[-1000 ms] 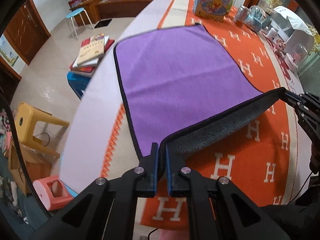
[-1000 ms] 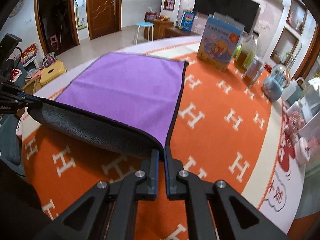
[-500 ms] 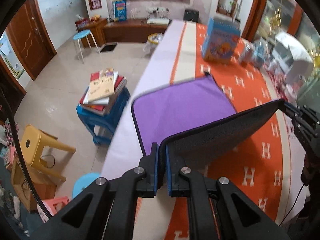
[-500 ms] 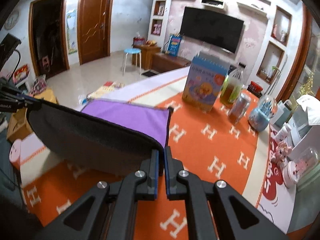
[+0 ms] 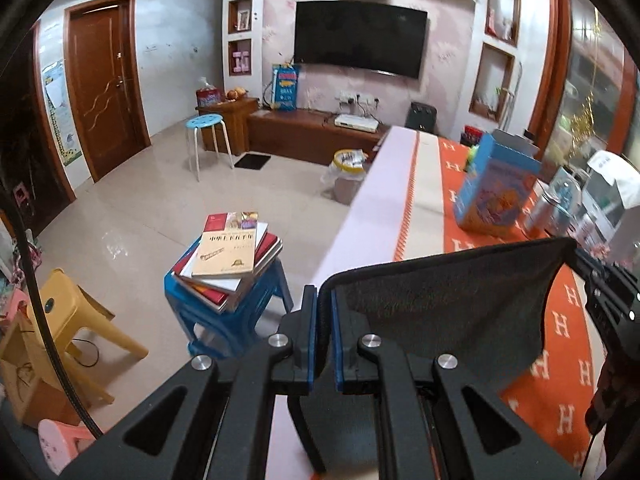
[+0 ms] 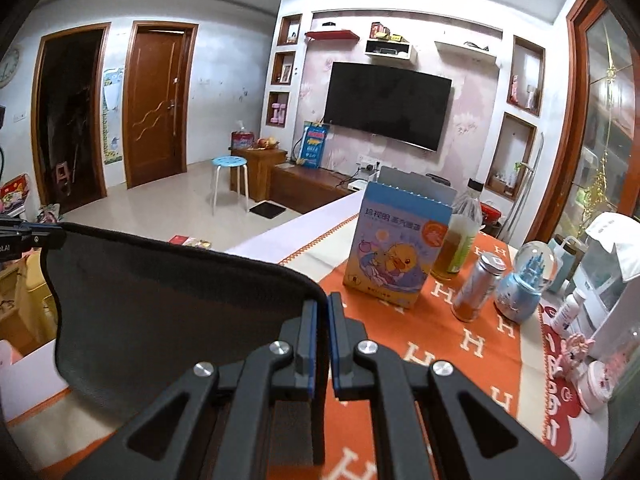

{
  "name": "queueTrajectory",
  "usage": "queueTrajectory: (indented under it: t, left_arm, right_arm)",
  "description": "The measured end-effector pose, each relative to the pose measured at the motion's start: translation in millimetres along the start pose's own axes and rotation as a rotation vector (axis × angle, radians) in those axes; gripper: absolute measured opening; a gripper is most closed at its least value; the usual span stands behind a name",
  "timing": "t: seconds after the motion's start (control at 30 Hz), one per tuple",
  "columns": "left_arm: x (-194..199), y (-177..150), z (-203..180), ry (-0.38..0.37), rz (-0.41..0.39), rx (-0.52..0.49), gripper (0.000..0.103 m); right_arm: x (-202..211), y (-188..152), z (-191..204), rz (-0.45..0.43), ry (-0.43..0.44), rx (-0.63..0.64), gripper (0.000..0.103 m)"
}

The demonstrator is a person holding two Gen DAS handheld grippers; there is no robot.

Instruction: Fold towel

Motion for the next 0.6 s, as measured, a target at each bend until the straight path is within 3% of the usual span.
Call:
queueTrajectory:
  t: [0.13, 0.33, 0.37, 0.43, 0.47, 0.53, 0.6]
  left_arm:
    - [-28.1, -5.6, -4.2, 0.014, 0.02, -0.002, 0.005]
    - [-52.8, -13.7, -10.3, 0.032, 0.032, 0.011, 0.008]
    - [-56.0, -14.0, -11.2, 0.034, 0.037, 0.015, 0.011]
    - [-58.2, -14.6, -13.4, 0.036, 0.047, 0.023, 0.036]
    - [-56.6, -14.7, -13.7, 0.037, 0.047, 0.026, 0.039]
    - [-53.0, -15.1, -13.5, 0.033, 0.048, 0.033, 0.059]
    - [-47.2, -15.7, -13.9, 0.021, 0.053, 0.04, 0.062]
  right_arm:
    - [-24.7, -11.1, 7.3, 0.004, -0.039, 0.049, 0.005]
    - [-56.9, -30.4, 22.0, 0.025, -0.02, 0.084, 0.007]
    - [-60.9, -32.7, 25.2, 0.033, -0.021, 0.094, 0.009]
    - [-66.5, -37.1, 32.4, 0.053, -0.006, 0.098, 0.013]
    - [-67.4, -38.0, 34.9, 0.056, 0.0, 0.102, 0.019]
    - [-65.8, -37.8, 38.8, 0.055, 0.008, 0.107, 0.033]
    - [-61.7, -35.9, 40.1, 0.046, 0.014, 0.104, 0.049]
Point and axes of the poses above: each gripper's, at about its wrist camera, not at the fingertips, and x roughly against the way its jaws point, z to its left, y to its top, the point moved 5 cm from there along -x, roughly the way its jaws point, and after that the axes turned 8 degrees about -x, right-handed, at the moved point
